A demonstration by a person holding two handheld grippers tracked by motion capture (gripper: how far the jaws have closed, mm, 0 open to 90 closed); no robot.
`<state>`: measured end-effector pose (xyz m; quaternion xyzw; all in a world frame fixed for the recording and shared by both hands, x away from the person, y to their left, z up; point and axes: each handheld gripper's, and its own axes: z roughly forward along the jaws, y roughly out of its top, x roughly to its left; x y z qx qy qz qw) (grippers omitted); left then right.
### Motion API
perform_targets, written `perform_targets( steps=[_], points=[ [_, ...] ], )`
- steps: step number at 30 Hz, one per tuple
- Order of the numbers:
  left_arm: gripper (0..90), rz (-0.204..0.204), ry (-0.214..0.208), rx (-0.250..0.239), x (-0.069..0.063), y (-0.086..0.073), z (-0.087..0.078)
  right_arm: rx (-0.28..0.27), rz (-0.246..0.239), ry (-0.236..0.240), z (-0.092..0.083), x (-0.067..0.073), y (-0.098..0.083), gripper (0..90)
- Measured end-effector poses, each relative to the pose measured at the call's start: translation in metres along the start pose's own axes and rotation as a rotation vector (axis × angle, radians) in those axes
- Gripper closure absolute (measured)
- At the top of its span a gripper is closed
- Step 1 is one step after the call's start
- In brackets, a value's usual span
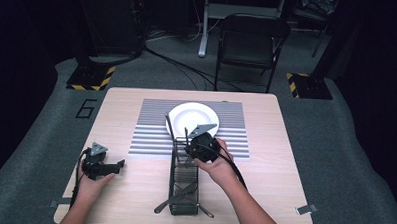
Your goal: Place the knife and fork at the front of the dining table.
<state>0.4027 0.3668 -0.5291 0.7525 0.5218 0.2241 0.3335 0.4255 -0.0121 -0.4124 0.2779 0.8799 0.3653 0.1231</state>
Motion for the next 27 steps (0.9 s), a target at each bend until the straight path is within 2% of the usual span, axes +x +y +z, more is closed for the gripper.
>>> perform_targets(
  steps=[10, 13, 14, 16, 27],
  points=[
    [12.7, 0.0, 0.0, 0.0, 0.0, 0.0, 0.0, 0.0, 0.002, -0.009, -0.002, 0.001, 0.0, 87.2],
    [12.7, 0.0, 0.0, 0.0, 0.0, 0.0, 0.0, -0.016, -0.003, 0.003, -0.004, -0.001, 0.001, 87.3],
    [12.7, 0.0, 0.0, 0.0, 0.0, 0.0, 0.0, -0.018, 0.012, 0.005, -0.006, 0.0, 0.001, 87.3],
    [12.7, 0.0, 0.0, 0.0, 0.0, 0.0, 0.0, -0.028, 0.002, 0.01, -0.01, -0.001, 0.003, 87.4],
    [12.7, 0.001, 0.0, 0.001, 0.0, 0.0, 0.0, -0.046, 0.014, 0.024, -0.024, -0.001, 0.01, 87.4]
  ],
)
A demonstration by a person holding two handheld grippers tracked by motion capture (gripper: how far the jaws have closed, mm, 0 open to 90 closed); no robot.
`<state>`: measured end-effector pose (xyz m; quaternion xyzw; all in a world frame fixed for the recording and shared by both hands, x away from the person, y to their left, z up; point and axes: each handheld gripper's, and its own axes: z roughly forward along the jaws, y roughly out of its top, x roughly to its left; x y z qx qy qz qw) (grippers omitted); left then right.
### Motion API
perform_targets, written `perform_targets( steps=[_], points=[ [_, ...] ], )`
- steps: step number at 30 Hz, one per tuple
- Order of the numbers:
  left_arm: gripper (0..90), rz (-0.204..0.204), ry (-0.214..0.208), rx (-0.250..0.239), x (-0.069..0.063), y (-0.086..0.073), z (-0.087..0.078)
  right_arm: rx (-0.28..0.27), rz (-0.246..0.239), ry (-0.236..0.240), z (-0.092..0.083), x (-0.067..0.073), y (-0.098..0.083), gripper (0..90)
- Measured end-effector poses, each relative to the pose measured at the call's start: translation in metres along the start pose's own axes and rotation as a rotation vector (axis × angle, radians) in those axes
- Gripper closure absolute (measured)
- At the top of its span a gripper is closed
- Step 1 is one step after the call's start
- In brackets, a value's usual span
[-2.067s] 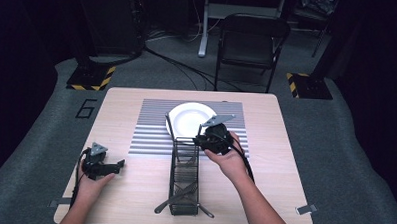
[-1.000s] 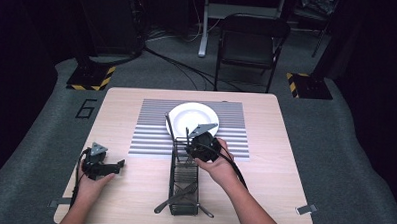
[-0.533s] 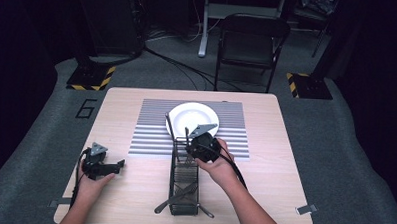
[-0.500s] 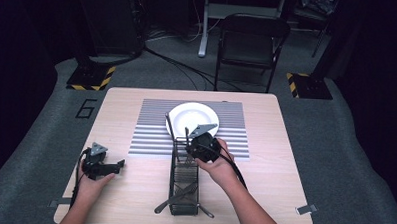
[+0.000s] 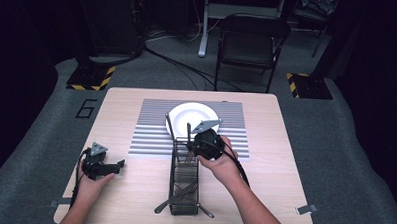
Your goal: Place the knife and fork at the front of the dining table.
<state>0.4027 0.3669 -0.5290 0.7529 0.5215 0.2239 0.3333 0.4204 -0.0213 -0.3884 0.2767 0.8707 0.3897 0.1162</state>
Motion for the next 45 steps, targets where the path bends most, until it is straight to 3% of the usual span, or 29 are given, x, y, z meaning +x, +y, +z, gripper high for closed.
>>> perform_targets(
  steps=[20, 31, 45],
  points=[
    [12.7, -0.001, 0.0, -0.001, 0.0, 0.0, 0.0, -0.017, 0.025, 0.036, -0.033, 0.005, 0.026, 87.5],
    [12.7, -0.002, 0.0, -0.001, 0.0, 0.0, 0.0, -0.025, 0.014, 0.042, -0.049, 0.004, 0.04, 87.5],
    [12.7, -0.002, 0.0, 0.0, 0.0, 0.0, 0.0, -0.05, 0.056, 0.009, -0.071, -0.022, 0.044, 87.5]
  ],
)
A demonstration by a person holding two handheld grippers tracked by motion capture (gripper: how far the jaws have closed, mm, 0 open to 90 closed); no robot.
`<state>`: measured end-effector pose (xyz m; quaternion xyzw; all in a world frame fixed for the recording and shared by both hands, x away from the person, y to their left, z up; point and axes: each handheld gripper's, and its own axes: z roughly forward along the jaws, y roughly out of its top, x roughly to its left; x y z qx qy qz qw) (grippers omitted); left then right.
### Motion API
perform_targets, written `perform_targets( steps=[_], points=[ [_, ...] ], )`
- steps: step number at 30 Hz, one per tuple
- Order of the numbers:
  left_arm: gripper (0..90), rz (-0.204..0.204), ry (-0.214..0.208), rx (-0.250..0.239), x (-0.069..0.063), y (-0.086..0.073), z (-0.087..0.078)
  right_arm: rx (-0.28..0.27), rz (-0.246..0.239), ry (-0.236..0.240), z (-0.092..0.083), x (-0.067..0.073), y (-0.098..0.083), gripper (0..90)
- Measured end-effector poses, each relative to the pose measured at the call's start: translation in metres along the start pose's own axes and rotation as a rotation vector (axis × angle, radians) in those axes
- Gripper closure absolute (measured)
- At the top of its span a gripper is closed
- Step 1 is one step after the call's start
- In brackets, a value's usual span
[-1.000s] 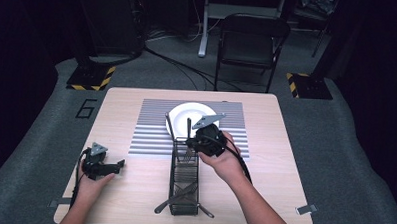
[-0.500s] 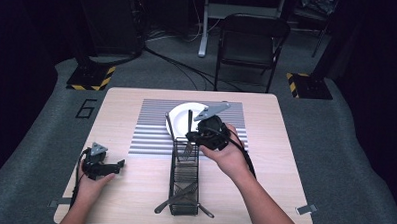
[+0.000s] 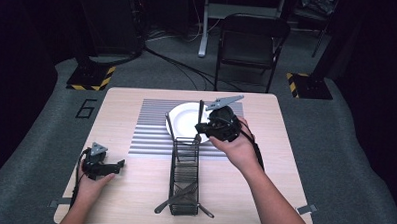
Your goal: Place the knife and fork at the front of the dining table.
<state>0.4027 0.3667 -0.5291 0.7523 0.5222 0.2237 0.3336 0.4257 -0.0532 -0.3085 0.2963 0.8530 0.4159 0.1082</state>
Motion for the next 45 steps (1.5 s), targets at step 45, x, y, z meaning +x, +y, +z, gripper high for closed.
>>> perform_targets(
  steps=[45],
  points=[
    [12.7, 0.0, 0.0, -0.001, 0.0, 0.0, 0.0, 0.061, 0.133, -0.208, 0.025, -0.074, -0.062, 87.5]
  ],
)
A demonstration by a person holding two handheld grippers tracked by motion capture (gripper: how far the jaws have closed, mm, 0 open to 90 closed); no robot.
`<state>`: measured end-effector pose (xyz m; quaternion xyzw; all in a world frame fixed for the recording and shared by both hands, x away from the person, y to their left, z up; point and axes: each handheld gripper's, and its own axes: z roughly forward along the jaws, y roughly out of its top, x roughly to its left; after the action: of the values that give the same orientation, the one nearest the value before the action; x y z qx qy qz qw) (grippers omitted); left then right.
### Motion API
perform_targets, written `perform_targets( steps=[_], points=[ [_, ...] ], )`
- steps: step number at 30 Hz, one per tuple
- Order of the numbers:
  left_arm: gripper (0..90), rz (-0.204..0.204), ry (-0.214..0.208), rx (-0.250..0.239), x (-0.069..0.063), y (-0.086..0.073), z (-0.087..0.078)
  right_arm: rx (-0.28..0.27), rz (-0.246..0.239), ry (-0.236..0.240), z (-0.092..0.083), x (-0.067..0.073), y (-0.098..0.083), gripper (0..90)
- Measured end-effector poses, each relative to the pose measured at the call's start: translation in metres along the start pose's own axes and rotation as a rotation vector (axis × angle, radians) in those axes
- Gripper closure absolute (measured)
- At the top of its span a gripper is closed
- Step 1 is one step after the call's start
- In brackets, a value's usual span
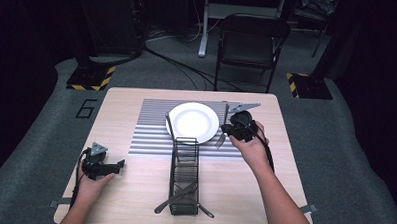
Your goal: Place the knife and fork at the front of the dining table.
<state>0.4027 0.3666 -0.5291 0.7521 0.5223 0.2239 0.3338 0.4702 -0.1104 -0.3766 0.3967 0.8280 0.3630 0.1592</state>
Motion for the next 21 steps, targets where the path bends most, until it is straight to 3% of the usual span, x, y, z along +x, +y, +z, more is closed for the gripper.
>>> perform_targets(
  steps=[17, 21],
  points=[
    [12.7, 0.0, 0.0, 0.0, 0.0, 0.0, 0.0, 0.072, 0.049, -0.047, 0.033, -0.014, -0.012, 87.5],
    [12.7, 0.0, 0.0, -0.003, 0.0, 0.0, 0.0, 0.093, 0.09, -0.055, 0.042, -0.017, -0.015, 87.4]
  ],
)
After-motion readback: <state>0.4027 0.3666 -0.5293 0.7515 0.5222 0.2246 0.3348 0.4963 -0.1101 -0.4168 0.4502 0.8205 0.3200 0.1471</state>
